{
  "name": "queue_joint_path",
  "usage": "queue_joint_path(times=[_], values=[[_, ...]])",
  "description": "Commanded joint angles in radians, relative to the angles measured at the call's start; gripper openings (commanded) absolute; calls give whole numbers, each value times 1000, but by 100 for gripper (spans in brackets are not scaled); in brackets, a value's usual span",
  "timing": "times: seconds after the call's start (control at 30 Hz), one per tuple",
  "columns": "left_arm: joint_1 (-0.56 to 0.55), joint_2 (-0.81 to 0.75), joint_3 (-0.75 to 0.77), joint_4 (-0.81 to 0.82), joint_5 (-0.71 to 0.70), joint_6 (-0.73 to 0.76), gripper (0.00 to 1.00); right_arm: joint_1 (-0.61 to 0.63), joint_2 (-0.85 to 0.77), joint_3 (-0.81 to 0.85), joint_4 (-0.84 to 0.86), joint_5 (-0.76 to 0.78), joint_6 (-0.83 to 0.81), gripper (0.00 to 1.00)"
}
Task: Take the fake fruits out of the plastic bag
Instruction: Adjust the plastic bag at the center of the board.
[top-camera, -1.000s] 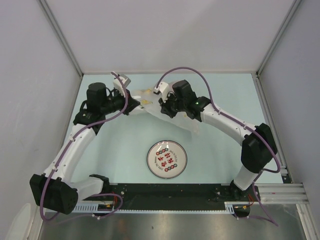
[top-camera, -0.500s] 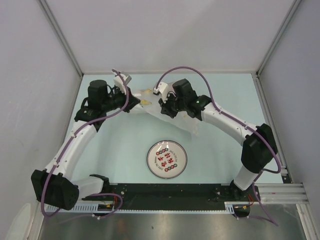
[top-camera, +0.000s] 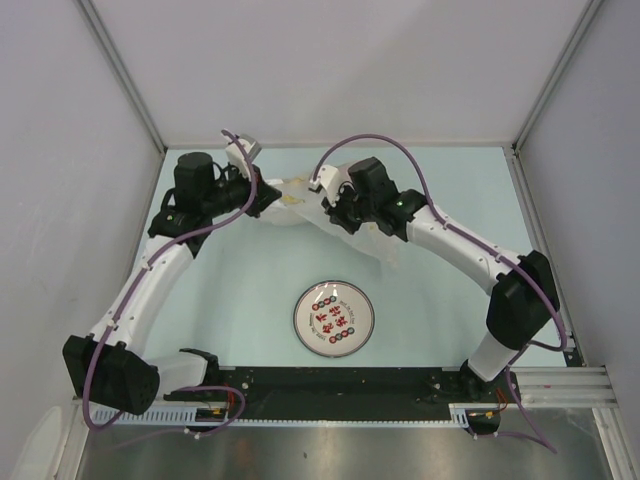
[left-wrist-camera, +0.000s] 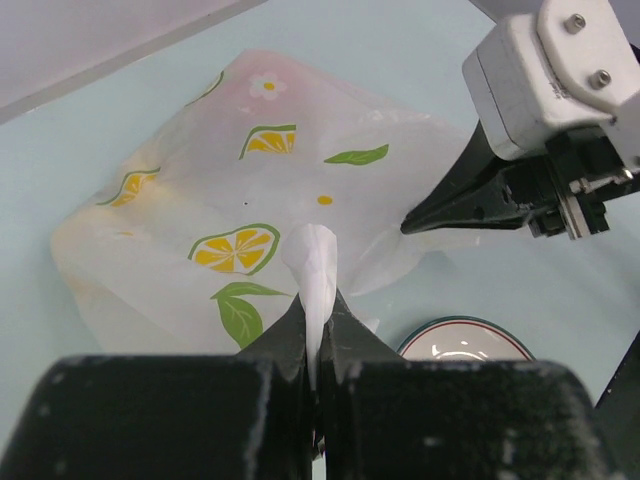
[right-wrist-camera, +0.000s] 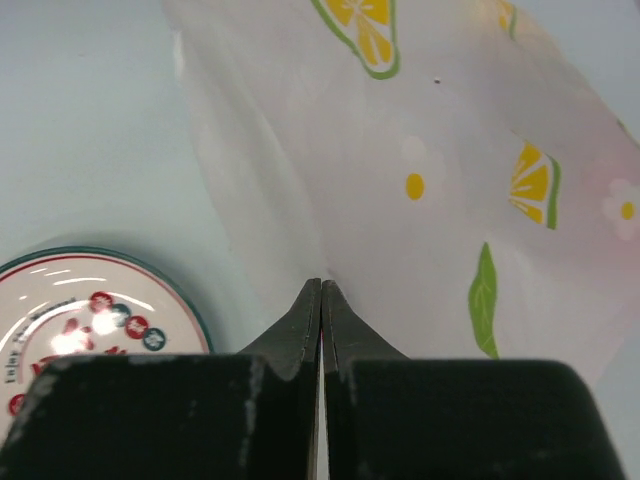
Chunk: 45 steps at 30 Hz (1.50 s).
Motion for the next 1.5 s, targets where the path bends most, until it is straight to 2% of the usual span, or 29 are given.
queue_joint_path(times=[0.0,0.1,0.27,0.6,0.73,0.83,1.03,1.23,1.37,1.47], values=[[-5,5,62,33,8,-27,0,-28,31,19,62,97,-65,0],[-5,7,60,34,15,-27,0,-59,66,47,123,143,-81,0],[-5,4,59,36,19,-35,0,-100,147,172,117,143,-78,0],[-5,-4,40,56,2,-48,0,-48,305,238,164,122,-28,0],[-6,-13,20,57,-66,-62,0,-4,328,213,157,114,-4,0],[-5,-24,6,48,-129,-56,0,30,296,109,166,113,4,0],[-6,-37,-26,45,-123,-59,0,50,258,32,204,175,8,0],[-5,-65,-83,11,-159,-41,2,-24,402,188,261,388,-58,0],[-16,-76,-170,55,-171,-18,10,-131,465,298,324,415,-84,0],[-49,-29,-204,112,-192,-25,16,-180,515,429,283,369,-73,0]])
